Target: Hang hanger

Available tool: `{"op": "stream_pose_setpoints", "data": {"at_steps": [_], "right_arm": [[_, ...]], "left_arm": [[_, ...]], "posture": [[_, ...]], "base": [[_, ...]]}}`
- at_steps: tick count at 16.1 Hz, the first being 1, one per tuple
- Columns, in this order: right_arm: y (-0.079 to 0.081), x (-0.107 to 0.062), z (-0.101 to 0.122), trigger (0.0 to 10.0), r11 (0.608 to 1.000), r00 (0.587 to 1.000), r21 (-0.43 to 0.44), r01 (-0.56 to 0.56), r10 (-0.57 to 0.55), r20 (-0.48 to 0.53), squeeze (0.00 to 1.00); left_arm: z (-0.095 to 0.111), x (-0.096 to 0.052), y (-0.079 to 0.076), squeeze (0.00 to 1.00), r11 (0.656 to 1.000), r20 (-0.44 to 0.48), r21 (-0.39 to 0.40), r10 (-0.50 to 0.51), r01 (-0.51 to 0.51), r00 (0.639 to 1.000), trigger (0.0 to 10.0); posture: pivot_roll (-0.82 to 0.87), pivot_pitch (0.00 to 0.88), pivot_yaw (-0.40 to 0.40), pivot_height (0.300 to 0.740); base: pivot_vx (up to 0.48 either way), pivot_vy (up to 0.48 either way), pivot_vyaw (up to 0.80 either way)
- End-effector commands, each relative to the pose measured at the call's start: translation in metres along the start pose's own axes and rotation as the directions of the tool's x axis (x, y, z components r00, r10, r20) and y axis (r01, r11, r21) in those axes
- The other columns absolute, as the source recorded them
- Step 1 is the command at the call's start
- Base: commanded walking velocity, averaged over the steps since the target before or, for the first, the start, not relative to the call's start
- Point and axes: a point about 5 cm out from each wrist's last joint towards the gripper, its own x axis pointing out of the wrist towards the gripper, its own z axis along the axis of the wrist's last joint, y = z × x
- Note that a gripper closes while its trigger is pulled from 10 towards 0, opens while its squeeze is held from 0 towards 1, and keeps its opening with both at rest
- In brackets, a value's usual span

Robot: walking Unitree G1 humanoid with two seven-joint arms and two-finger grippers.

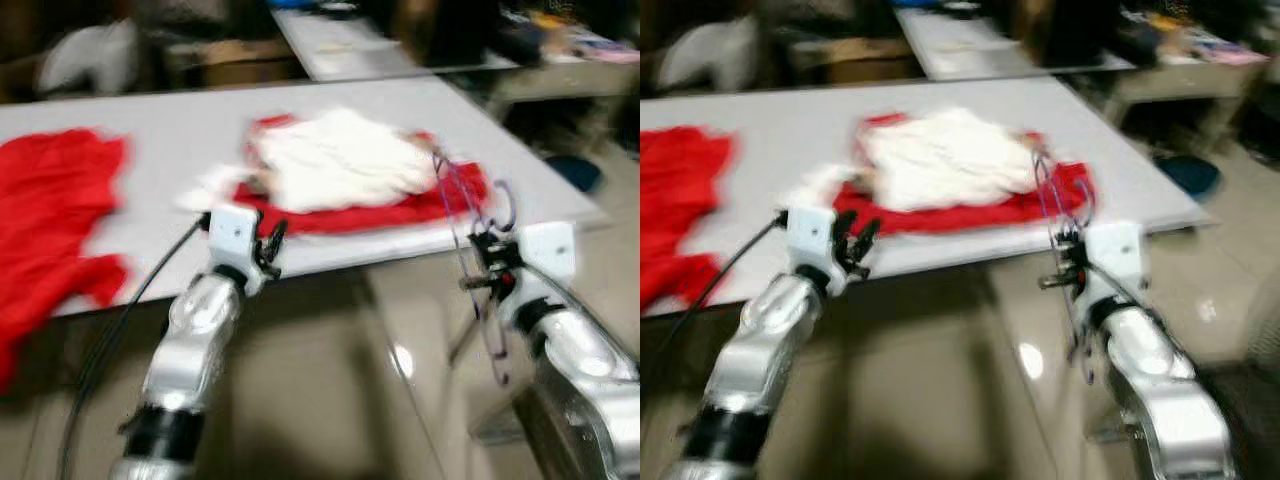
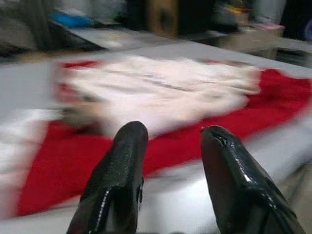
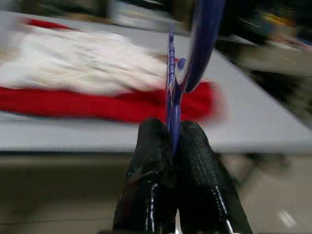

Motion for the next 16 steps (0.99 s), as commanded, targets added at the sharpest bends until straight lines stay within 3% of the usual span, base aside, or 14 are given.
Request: {"op": "stream_pose_setpoints", "data": {"at_steps": [1, 3, 6, 8, 12, 16], "right_arm": [[-0.002, -0.002, 0.004, 10.0, 1.000, 1.000, -0.002, 0.027, -0.027, 0.011, 0.00], [-0.007, -0.008, -0.004, 10.0, 0.998, 0.997, -0.007, 0.065, -0.065, -0.039, 0.00], [-0.006, -0.010, -0.001, 10.0, 0.994, 0.998, -0.089, 0.058, -0.059, -0.004, 0.00], [0.004, -0.008, 0.005, 10.0, 0.994, 0.999, -0.107, -0.025, 0.028, 0.023, 0.00], [0.014, -0.003, 0.007, 10.0, 0.973, 0.990, -0.199, -0.120, 0.132, 0.046, 0.00], [0.018, 0.001, 0.004, 10.0, 0.965, 0.977, -0.163, -0.204, 0.211, 0.025, 0.00]], "left_arm": [[0.003, 0.002, 0.001, 0.00, 1.000, -0.003, 0.010, -0.010, 0.010, 1.000, 10.0], [0.004, 0.003, -0.001, 0.00, 1.000, 0.014, -0.002, -0.024, 0.024, 1.000, 10.0], [0.006, 0.004, 0.001, 0.00, 1.000, 0.024, -0.018, -0.024, 0.025, 0.999, 10.0], [0.005, 0.003, 0.004, 0.00, 0.999, 0.036, -0.053, -0.011, 0.012, 0.999, 10.0], [0.002, 0.002, 0.018, 0.00, 0.995, 0.031, -0.040, 0.098, -0.096, 0.995, 10.0], [-0.001, -0.002, 0.027, 0.00, 0.988, 0.019, -0.033, 0.150, -0.149, 0.989, 10.0]], "posture": [[-0.18, 0.000, 0.049, 0.740], [-0.19, 0.000, 0.062, 0.740], [-0.19, 0.000, 0.069, 0.740], [-0.20, 0.000, 0.069, 0.740], [-0.20, 0.000, 0.056, 0.740], [-0.19, 0.000, 0.039, 0.740]], "base": [[0.000, 0.480, -0.78], [0.000, 0.000, -0.78], [0.000, 0.000, 0.00], [0.323, 0.000, 0.00], [0.387, 0.000, 0.00], [0.398, 0.000, 0.00]]}}
